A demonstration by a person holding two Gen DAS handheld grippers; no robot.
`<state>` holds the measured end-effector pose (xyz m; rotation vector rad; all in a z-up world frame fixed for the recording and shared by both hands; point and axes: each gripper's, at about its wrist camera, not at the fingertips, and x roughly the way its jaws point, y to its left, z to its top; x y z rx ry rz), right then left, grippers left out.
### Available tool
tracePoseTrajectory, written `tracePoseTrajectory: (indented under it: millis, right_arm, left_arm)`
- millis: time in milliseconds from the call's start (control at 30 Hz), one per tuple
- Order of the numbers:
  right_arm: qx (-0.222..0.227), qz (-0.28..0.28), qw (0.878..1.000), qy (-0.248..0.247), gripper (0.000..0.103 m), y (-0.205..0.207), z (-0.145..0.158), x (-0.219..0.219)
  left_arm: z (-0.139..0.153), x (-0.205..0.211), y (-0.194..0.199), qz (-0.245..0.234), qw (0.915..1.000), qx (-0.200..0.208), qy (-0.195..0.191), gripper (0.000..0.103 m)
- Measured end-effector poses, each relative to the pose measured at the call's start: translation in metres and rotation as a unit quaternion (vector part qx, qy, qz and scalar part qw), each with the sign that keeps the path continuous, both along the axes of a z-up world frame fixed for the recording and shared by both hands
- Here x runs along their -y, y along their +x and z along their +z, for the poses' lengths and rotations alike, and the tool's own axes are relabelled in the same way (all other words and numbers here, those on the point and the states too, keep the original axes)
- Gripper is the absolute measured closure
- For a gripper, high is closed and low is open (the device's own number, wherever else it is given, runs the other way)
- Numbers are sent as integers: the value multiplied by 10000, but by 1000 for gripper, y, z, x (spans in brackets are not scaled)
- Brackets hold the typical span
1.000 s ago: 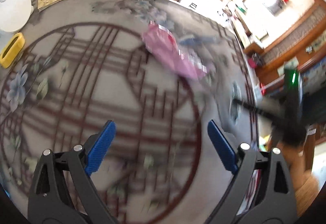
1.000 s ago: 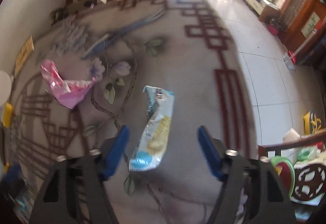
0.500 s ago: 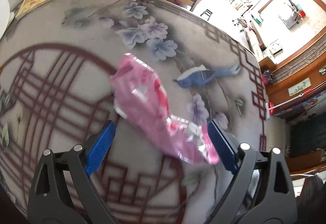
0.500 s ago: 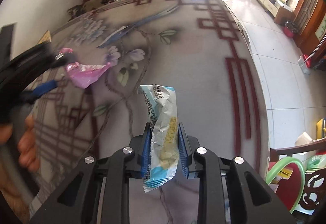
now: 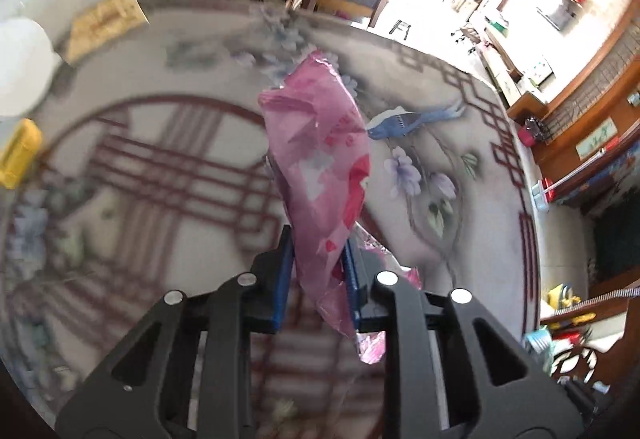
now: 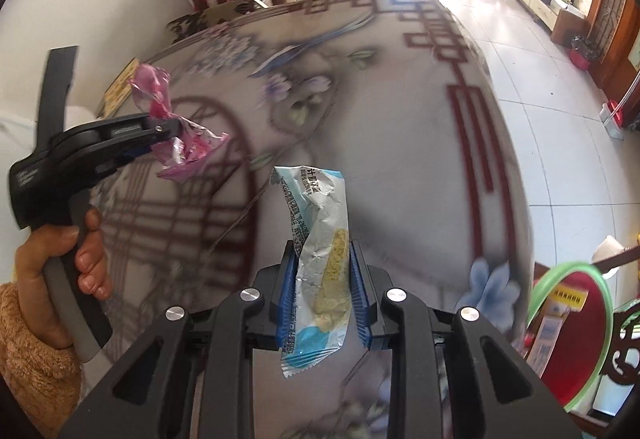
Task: Collect trash
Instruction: 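Carry the pink bag and snack wrapper over the red bucket with both tools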
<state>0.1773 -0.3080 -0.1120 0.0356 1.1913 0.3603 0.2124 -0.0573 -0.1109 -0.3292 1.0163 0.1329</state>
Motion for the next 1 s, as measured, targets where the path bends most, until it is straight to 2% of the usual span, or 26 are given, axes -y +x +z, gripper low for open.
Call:
tracePoseTrajectory:
  millis: [233,433,633,1000]
  right_arm:
    - [-85,59,9997,205,78,-56,11,-17]
    - [-7,43,9996,281,77,-92,25,-21]
    - [223,-1,9994,278,77,-114,41,-17]
    - [339,-498,9977,317,77,-140,50,23]
  left_arm:
    - [45,1,-85,-233,9988,291,322,80]
    - [55,10,-130,-424,9982,301,302,80]
    - [53,28,-154,-648,9975,189,188,80]
    - [67,76,-171,-1245,9914,343,220,79]
